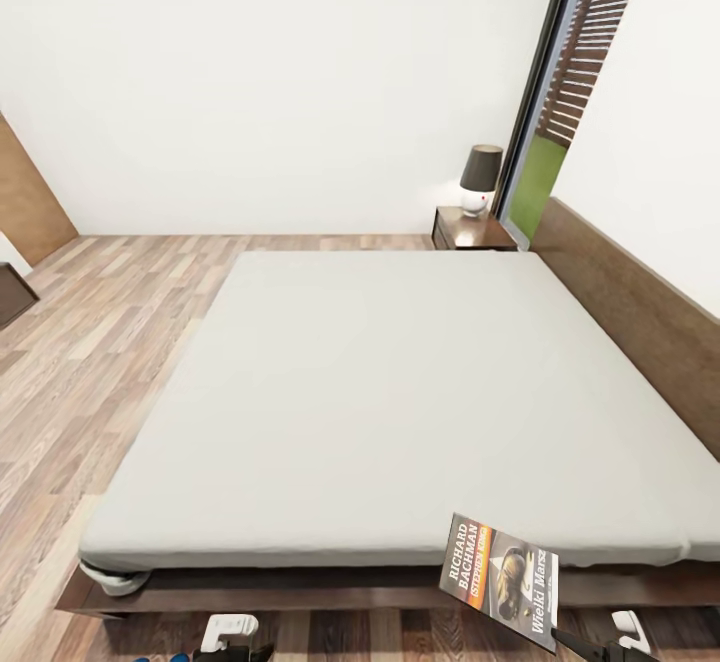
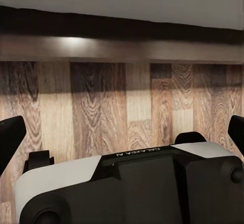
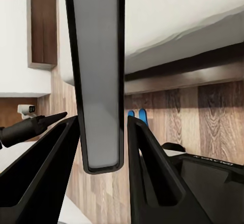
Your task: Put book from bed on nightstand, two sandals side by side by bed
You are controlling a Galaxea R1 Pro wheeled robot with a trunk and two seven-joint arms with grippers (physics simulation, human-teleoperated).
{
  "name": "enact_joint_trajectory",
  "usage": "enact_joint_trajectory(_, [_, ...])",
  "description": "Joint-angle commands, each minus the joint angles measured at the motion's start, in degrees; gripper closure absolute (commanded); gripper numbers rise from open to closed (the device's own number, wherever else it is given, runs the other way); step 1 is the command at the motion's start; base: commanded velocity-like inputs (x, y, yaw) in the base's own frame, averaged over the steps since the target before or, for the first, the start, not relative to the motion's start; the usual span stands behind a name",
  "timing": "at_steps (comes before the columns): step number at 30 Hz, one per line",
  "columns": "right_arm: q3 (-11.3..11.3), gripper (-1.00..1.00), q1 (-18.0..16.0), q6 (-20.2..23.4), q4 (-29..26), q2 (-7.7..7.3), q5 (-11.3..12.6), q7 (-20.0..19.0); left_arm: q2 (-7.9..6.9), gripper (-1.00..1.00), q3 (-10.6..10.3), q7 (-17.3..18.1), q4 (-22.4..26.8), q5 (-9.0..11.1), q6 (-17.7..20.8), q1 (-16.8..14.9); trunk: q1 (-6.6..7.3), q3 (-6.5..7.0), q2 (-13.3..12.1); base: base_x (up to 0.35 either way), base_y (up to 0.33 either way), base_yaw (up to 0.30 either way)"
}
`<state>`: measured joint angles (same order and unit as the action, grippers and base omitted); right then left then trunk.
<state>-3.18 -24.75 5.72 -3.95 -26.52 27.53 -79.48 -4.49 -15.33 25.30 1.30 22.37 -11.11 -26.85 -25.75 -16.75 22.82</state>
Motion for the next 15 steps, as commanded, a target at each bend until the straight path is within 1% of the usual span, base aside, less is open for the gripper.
enact_joint_trajectory(1, [-0.34,1.00,-0.04,0.59,0.00,-0.02,0.42,-0.15,0.00,-1.00,-0.49,0.19,-0.07,0.48,-0.22,-0.05,-0.03,0.00,0.10,0.000,0.000,0.000])
enact_joint_trajectory(9, [-0.34,1.00,-0.04,0.59,0.00,-0.02,0.41,-0.15,0.01,-1.00,-0.49,0.19,-0.07,0.48,-0.22,-0.01,-0.03,0.75,0.10,0.000,0.000,0.000])
enact_joint_trajectory(15, [-0.34,1.00,-0.04,0.60,0.00,-0.02,0.42,-0.15,0.38,-1.00,-0.42,0.19,-0.07,0.48,-0.22,0.20,-0.03,1.31,0.10,0.000,0.000,0.000])
